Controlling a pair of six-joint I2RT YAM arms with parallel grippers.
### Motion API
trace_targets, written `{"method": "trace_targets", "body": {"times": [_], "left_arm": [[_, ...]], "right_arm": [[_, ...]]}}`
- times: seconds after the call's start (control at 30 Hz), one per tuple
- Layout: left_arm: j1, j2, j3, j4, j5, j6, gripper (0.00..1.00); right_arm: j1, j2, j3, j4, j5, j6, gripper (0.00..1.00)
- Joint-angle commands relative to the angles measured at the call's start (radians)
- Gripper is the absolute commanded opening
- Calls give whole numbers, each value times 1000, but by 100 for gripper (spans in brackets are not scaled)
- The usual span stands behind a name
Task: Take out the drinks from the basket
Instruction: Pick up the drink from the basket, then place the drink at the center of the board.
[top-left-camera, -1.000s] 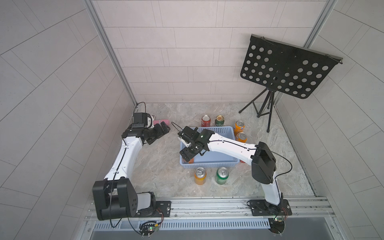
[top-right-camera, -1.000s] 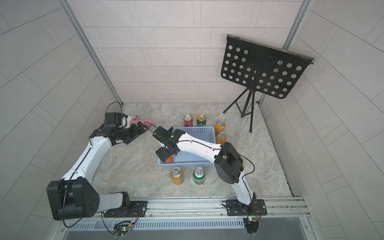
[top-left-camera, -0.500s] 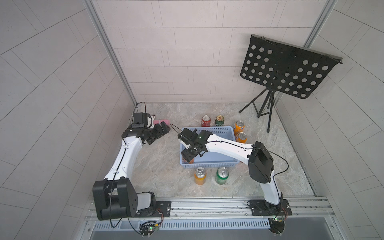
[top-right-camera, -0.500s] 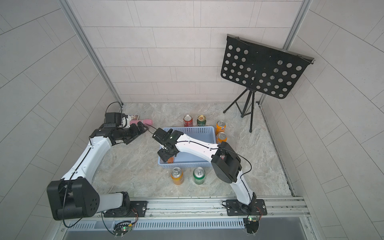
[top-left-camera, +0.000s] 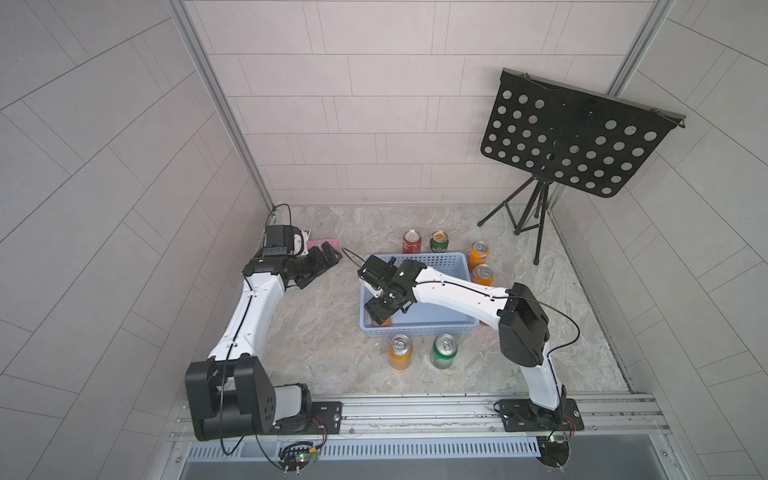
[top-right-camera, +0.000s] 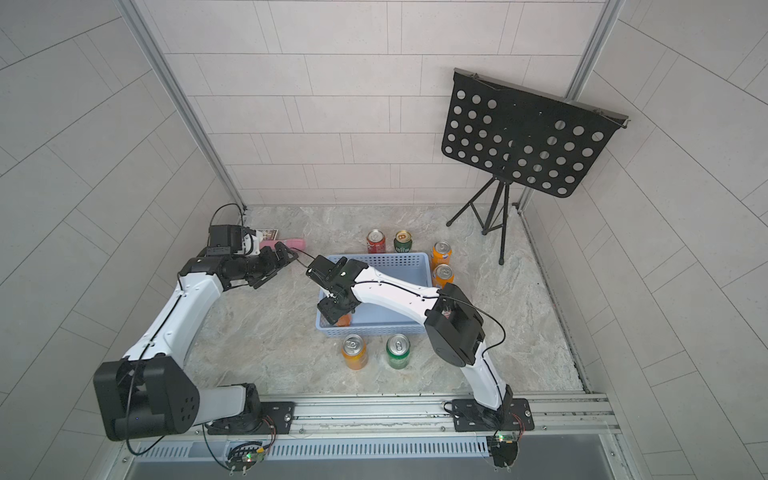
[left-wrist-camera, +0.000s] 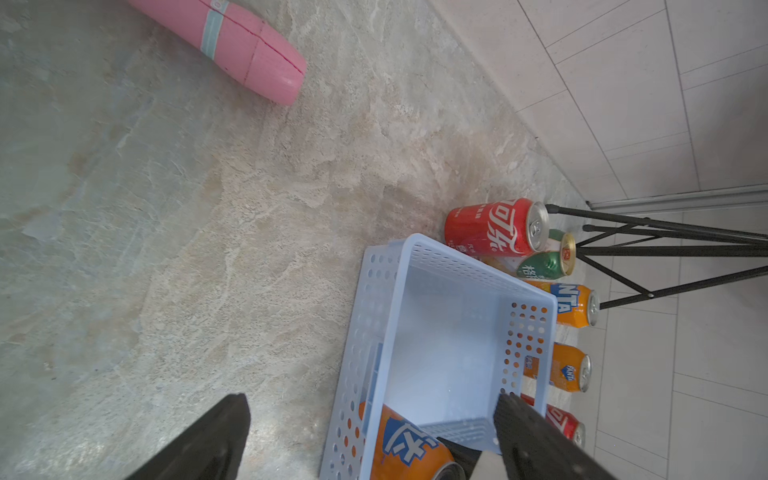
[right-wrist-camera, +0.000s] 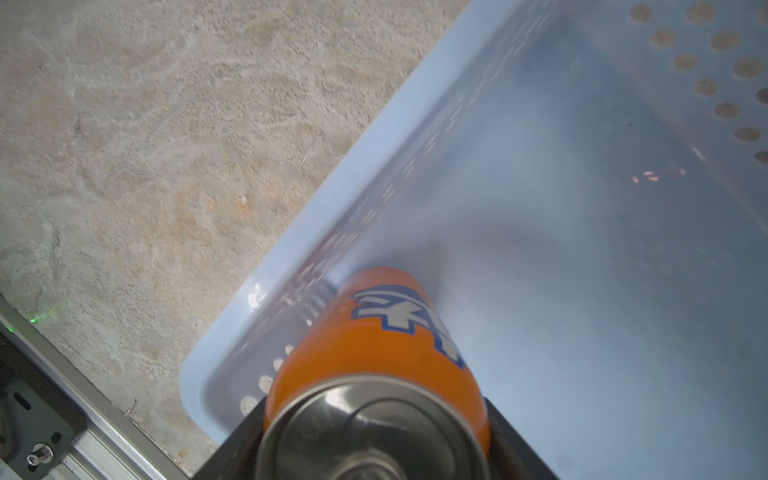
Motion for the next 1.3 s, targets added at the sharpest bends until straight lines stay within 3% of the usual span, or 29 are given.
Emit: {"method": "trace_targets", "body": {"times": [0.0, 0.4, 0.77, 1.27], "left_arm": [[16, -9, 41, 33, 37, -40, 100], [28, -29, 104, 4, 18, -35, 100], [59, -76, 117, 27, -19, -38, 100], [131, -98, 27, 65, 5, -36, 100]], "right_arm": [[-5, -83, 94, -47, 32, -21, 26], [-7, -65, 317, -153, 65, -45, 25], [16, 63, 636, -258, 44, -64, 25], [71, 201, 682, -186, 2, -65, 24]]}}
